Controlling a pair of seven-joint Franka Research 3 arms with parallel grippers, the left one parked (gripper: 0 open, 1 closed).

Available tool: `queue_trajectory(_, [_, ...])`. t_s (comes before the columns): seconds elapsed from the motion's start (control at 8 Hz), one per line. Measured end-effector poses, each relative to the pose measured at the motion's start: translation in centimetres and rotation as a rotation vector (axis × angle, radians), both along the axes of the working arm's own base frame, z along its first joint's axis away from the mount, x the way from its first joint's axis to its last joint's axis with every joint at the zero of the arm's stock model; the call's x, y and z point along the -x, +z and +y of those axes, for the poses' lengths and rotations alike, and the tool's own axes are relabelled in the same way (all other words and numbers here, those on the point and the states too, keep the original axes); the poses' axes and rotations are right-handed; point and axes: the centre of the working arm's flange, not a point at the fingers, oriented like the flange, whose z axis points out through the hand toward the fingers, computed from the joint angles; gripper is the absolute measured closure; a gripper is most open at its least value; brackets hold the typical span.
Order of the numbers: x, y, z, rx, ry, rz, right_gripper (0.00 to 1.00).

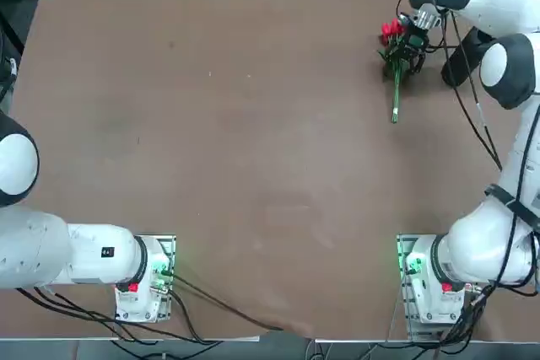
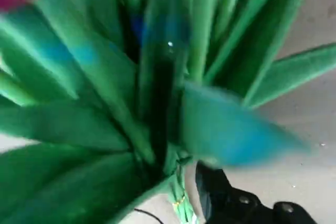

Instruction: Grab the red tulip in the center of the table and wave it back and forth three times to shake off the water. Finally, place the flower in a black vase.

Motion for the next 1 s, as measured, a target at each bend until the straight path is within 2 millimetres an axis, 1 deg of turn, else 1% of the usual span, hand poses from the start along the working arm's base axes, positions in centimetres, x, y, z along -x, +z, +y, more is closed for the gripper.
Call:
queue_trajectory(0.25, [-0.72,-0.08,-0.07,-0.004,0.004,0.007,0.04])
queue_trajectory(0.62, [-1.22,-0.28,-0.49,0.022,0.045,0.05,0.04])
queue_trajectory(0.88, [-1.25,-0.5,-0.78,0.04,0.061,0.058,0.04])
queue_trajectory(1.0, [-1.27,-0.45,-0.84,0.044,0.064,0.059,0.07])
